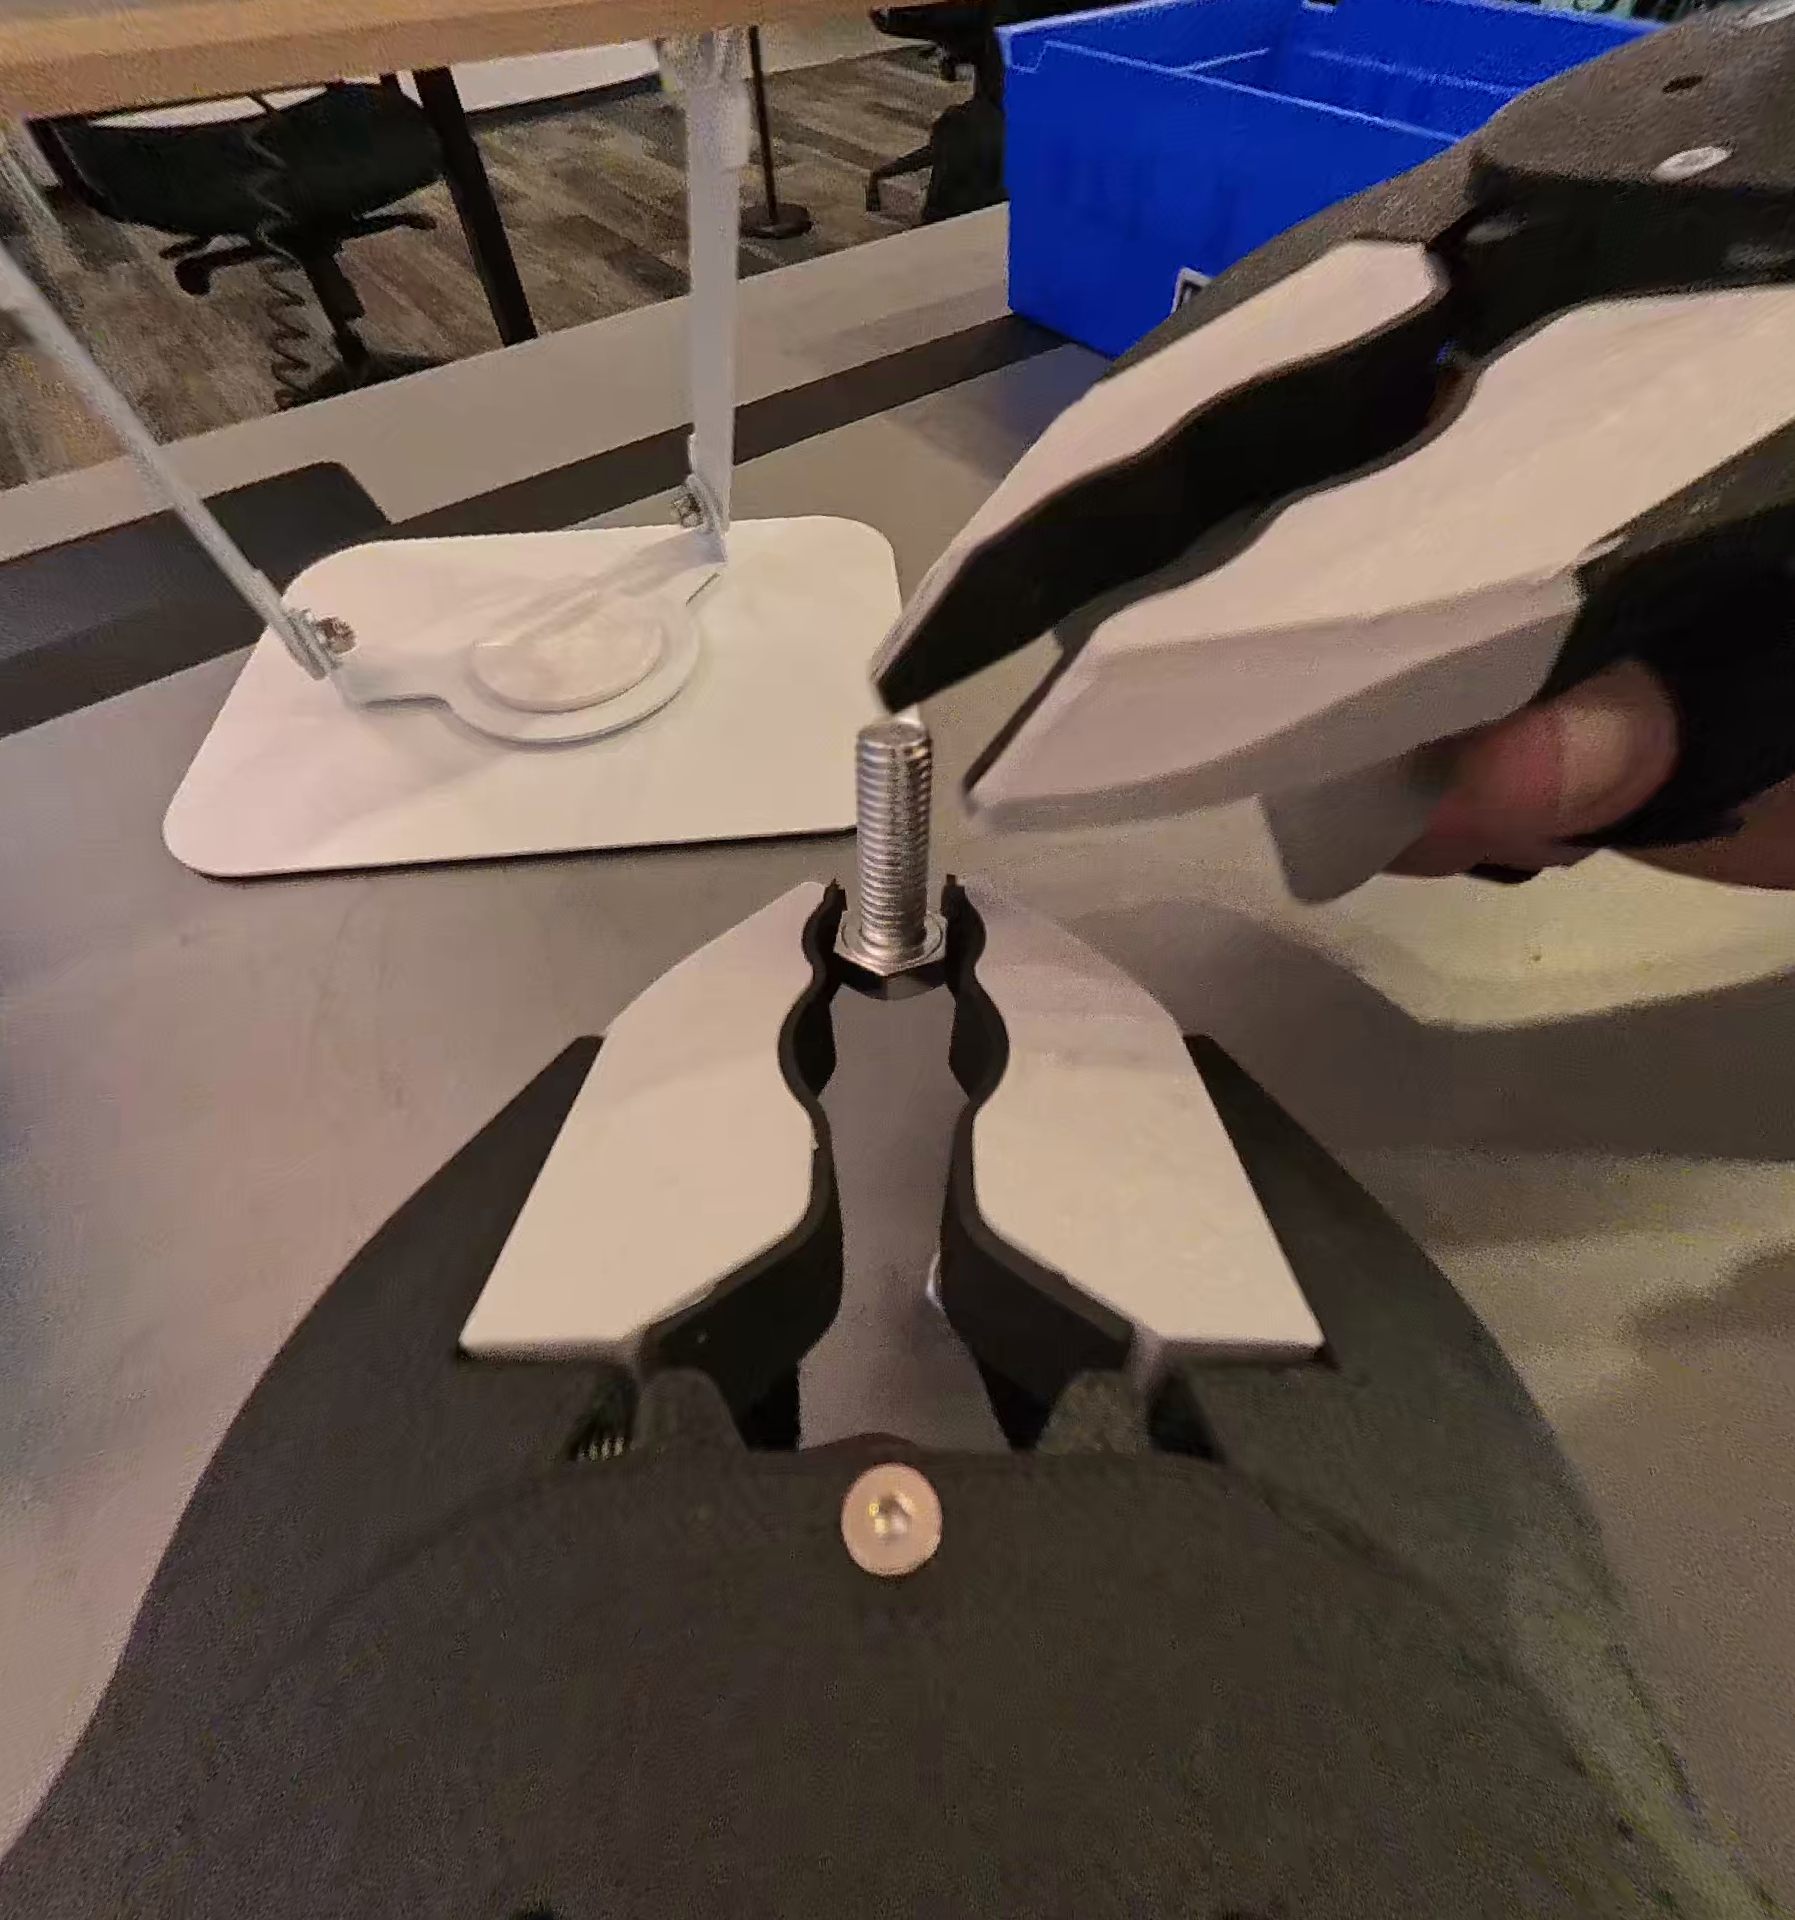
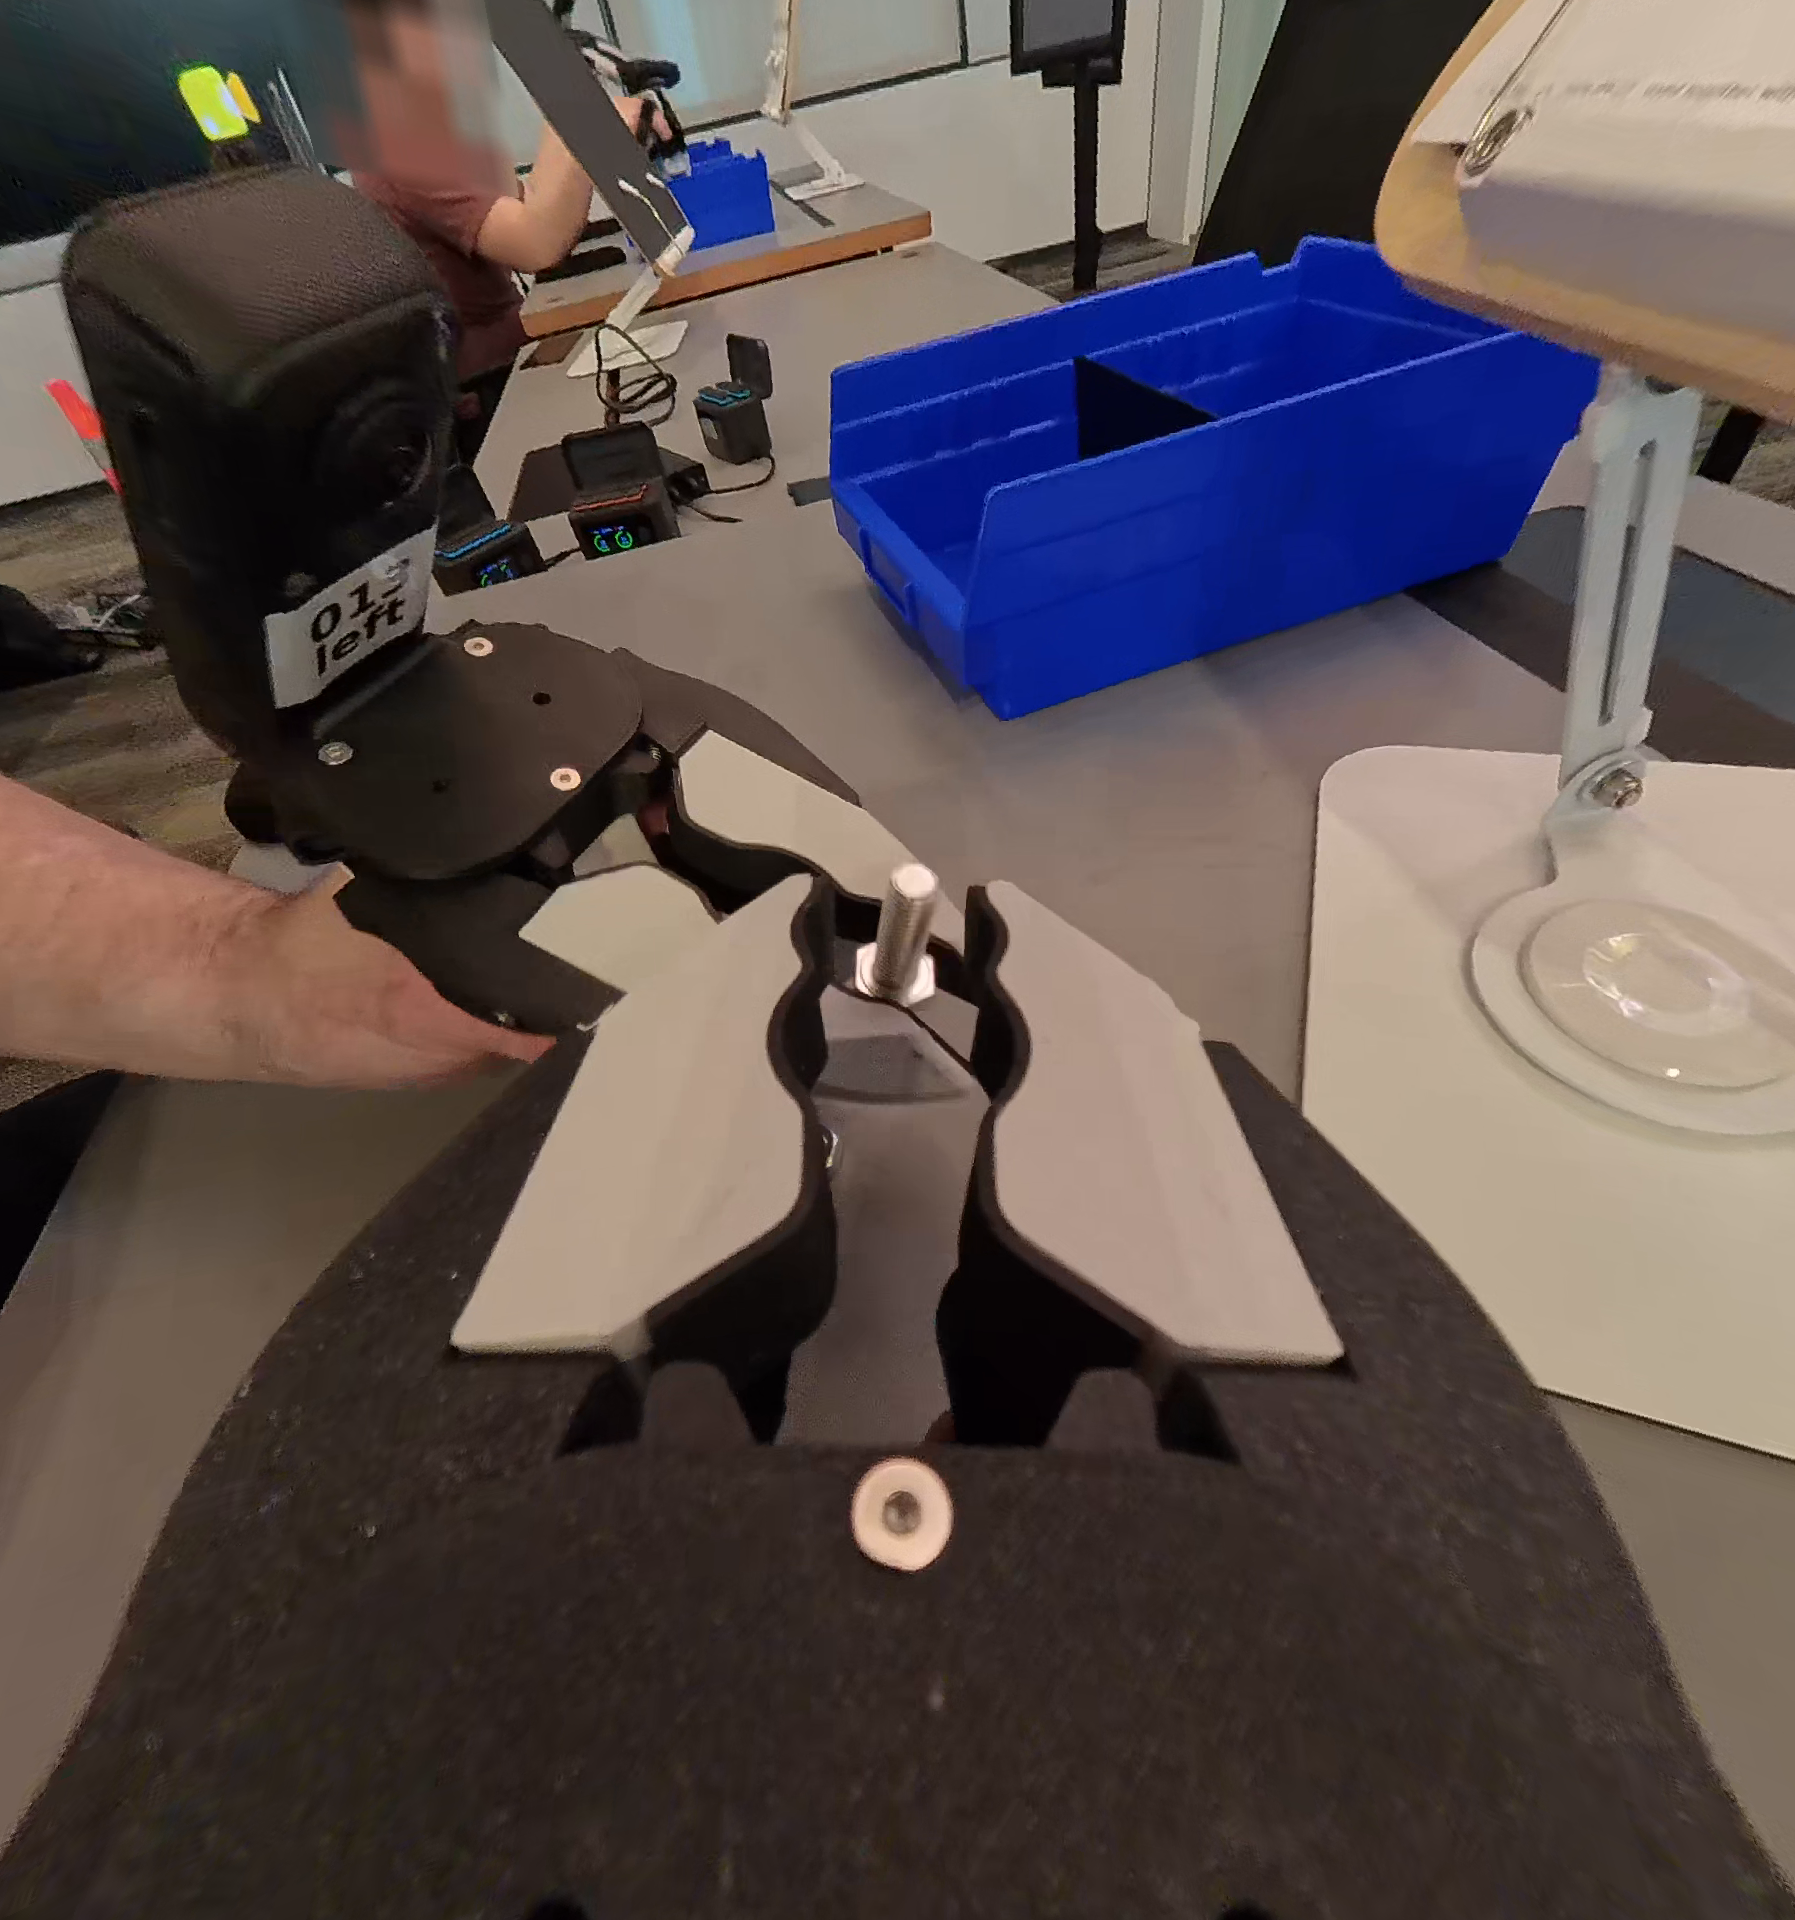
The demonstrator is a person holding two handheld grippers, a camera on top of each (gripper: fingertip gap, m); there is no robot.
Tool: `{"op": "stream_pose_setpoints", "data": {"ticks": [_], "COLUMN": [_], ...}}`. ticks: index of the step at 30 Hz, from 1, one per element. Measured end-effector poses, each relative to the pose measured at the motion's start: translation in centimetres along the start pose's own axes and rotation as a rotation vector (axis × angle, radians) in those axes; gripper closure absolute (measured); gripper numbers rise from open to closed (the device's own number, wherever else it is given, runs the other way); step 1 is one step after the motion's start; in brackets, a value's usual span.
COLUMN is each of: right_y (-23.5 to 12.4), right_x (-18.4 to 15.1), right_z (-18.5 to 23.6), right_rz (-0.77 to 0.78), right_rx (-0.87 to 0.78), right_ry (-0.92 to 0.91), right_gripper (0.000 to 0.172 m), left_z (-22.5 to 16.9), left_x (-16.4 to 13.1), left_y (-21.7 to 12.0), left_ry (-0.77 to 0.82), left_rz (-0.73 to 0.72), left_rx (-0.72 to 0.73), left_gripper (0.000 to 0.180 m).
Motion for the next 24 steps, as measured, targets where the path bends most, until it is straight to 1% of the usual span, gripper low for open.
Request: {"op": "stream_pose_setpoints", "data": {"ticks": [2,3,4,6,7,11,14,16,19,24], "right_y": [-0.3,-0.4,-0.2,0.7,1.3,3.6,4.7,5.2,5.7,6.0], "right_x": [0.1,0.0,-0.3,-1.4,-2.1,-4.0,-4.8,-4.9,-4.9,-4.7], "right_z": [-0.4,-0.6,-0.8,-0.4,-0.2,1.3,1.9,1.9,2.0,1.7], "right_rz": [0.022,0.056,0.105,0.265,0.327,0.463,0.509,0.546,0.568,0.572], "right_rx": [0.034,0.062,0.091,0.183,0.194,0.221,0.233,0.240,0.260,0.372], "right_ry": [-0.014,-0.023,-0.039,-0.092,-0.126,-0.246,-0.293,-0.309,-0.334,-0.409], "right_gripper": [0.145,0.145,0.144,0.141,0.140,0.137,0.139,0.141,0.145,0.144], "left_z": [0.8,1.3,1.8,2.6,2.8,2.8,2.4,2.4,2.4,2.5], "left_x": [0.0,-0.1,-0.1,-0.3,-0.5,-1.8,-2.6,-2.8,-2.9,-3.0], "left_y": [-0.7,-1.3,-2.2,-4.0,-4.7,-7.1,-7.6,-7.3,-6.9,-6.7], "left_ry": [-0.018,-0.028,-0.022,-0.023,-0.039,-0.049,-0.060,-0.073,-0.039,-0.048], "left_rz": [-0.004,-0.009,-0.013,-0.028,-0.032,-0.008,-0.014,-0.016,-0.013,-0.011], "left_rx": [0.003,0.006,0.019,0.046,0.032,0.067,0.047,0.023,-0.003,-0.043], "left_gripper": [0.163,0.163,0.163,0.162,0.162,0.163,0.163,0.163,0.163,0.163]}}
Point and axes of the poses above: each gripper's, where its closed fingertips meet, y out along the fingers, x out of its top, z = x × y across the jaws, the point moved 10 cm from there along -y, back along the fingers, and after that the axes turned 4 degrees about -y, right-handed, at the moved point
